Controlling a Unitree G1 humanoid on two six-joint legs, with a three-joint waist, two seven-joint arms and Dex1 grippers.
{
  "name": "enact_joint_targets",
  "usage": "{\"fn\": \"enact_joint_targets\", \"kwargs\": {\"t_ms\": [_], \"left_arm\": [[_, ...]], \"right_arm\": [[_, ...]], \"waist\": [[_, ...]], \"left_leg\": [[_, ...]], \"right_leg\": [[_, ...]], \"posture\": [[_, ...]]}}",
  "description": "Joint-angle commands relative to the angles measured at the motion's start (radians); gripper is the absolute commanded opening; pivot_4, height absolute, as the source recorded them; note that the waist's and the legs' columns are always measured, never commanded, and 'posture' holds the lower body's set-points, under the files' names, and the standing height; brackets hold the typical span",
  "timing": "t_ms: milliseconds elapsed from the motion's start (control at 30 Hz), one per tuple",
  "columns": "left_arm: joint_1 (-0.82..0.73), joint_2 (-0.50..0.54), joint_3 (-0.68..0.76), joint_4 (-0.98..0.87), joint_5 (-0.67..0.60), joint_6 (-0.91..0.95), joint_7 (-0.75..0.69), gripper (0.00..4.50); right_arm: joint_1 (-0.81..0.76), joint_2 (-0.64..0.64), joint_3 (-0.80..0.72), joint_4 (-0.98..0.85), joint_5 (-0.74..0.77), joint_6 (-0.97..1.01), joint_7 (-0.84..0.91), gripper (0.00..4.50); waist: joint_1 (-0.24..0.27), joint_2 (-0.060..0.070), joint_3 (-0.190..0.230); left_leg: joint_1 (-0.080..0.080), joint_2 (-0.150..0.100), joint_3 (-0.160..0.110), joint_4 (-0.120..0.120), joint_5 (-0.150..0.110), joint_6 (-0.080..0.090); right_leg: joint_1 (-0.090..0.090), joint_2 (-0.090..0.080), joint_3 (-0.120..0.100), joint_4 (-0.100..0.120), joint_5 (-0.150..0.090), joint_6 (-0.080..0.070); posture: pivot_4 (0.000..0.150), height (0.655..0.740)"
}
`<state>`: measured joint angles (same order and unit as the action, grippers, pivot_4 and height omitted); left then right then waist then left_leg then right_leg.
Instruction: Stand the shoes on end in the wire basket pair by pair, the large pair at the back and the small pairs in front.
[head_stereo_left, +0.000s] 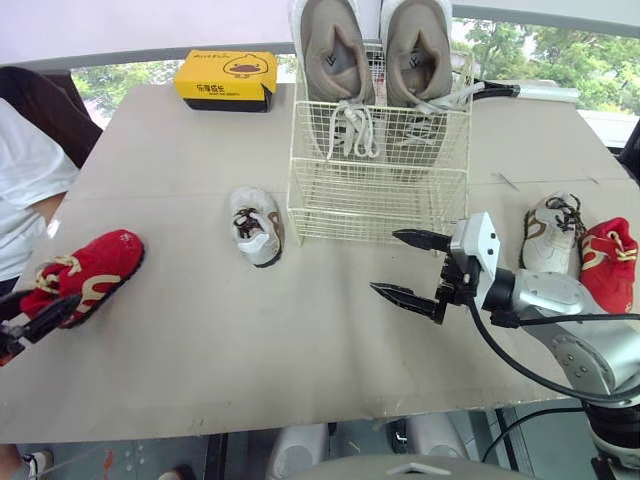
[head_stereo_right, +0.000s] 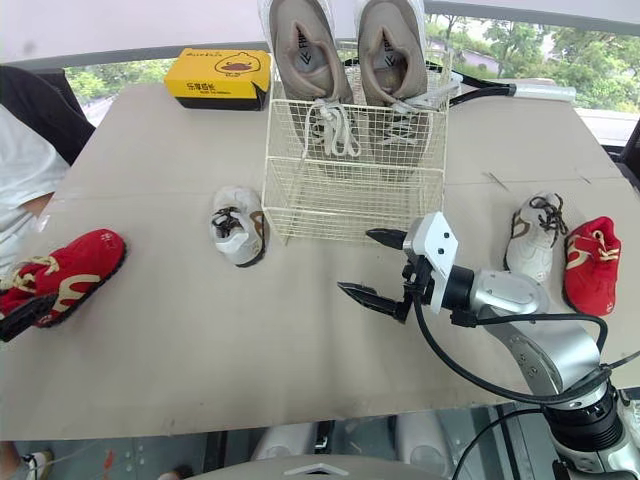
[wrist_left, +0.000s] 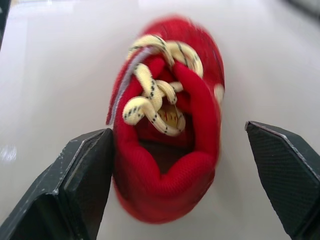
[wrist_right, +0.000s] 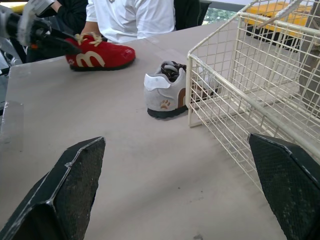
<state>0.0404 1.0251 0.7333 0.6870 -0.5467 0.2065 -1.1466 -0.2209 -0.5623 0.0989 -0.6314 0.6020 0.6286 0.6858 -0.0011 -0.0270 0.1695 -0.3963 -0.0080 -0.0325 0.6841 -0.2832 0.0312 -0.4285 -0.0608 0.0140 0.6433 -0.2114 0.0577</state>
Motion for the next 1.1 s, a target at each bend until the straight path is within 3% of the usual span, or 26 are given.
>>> {"fn": "enact_joint_targets", "kwargs": {"t_ms": [33,100,200,333,400,533,700,867,1100], "left_arm": [[-0.039,0.003,0.037,-0.092,-0.054,0.061,0.034,4.5],[-0.046,-0.01,0.041,-0.142,-0.071,0.101,0.051,4.5],[-0.024,-0.063,0.033,-0.363,-0.162,0.253,0.091,4.5],[0.027,-0.201,-0.027,-0.799,-0.396,0.53,0.271,4.5],[0.023,-0.263,-0.029,-0.916,-0.486,0.599,0.378,4.5],[0.0,-0.369,-0.052,-1.017,-0.428,0.553,0.567,4.5],[0.056,-0.389,-0.124,-1.121,-0.343,0.533,0.631,4.5],[0.042,-0.498,-0.194,-1.262,-0.403,0.541,0.77,4.5],[0.122,-0.499,-0.195,-1.24,-0.354,0.518,0.781,4.5]], "right_arm": [[-0.01,-0.002,-0.026,-0.045,0.016,-0.005,-0.008,4.43],[-0.012,-0.002,-0.025,-0.044,0.017,-0.006,-0.008,4.43],[-0.014,-0.003,-0.029,-0.041,0.021,-0.006,-0.007,4.43],[-0.013,-0.003,-0.029,-0.043,0.026,-0.004,-0.012,4.43],[-0.012,-0.001,-0.027,-0.048,0.028,-0.002,-0.017,4.43],[-0.006,-0.001,-0.029,-0.059,0.037,0.006,-0.031,4.43],[0.01,-0.007,-0.032,-0.066,0.041,0.007,-0.038,4.43],[0.013,-0.005,-0.026,-0.065,0.038,0.005,-0.041,4.43],[0.0,-0.007,-0.029,-0.053,0.04,0.005,-0.034,4.43]], "waist": [[-0.001,-0.001,-0.001],[-0.005,-0.002,-0.001],[-0.01,-0.001,-0.001],[0.013,0.003,-0.002],[0.02,0.008,-0.004],[0.005,0.006,-0.005],[-0.01,0.006,-0.005],[-0.006,0.006,-0.005],[-0.012,0.006,-0.005]], "left_leg": [[0.0,0.0,0.0,0.0,0.0,0.0],[0.0,0.0,0.0,0.0,0.0,0.0],[0.0,-0.001,0.0,0.0,0.0,0.0],[-0.001,-0.001,-0.002,0.0,0.0,0.0],[-0.001,-0.003,-0.002,0.0,0.0,0.0],[0.0,-0.003,-0.001,0.0,0.001,-0.001],[0.0,-0.002,-0.001,-0.001,0.001,-0.002],[0.0,-0.003,0.001,0.0,0.001,-0.001],[0.001,-0.002,0.001,0.0,0.001,-0.001]], "right_leg": [[0.0,0.0,0.0,0.0,0.0,0.0],[0.0,0.0,0.0,0.0,0.0,0.0],[0.0,-0.001,0.001,0.0,0.0,0.0],[0.0,-0.004,0.002,0.0,0.0,0.0],[0.002,-0.008,0.001,0.0,0.0,0.0],[0.003,-0.007,0.001,0.001,0.0,0.0],[0.002,-0.002,0.001,0.001,0.0,0.0],[0.002,-0.002,0.001,0.0,0.0,0.0],[0.003,0.005,0.001,0.001,0.0,0.0]], "posture": [[0.15,0.74],[0.15,0.74],[0.15,0.74],[0.15,0.74],[0.15,0.74],[0.15,0.74],[0.15,0.74],[0.15,0.74],[0.15,0.74]]}}
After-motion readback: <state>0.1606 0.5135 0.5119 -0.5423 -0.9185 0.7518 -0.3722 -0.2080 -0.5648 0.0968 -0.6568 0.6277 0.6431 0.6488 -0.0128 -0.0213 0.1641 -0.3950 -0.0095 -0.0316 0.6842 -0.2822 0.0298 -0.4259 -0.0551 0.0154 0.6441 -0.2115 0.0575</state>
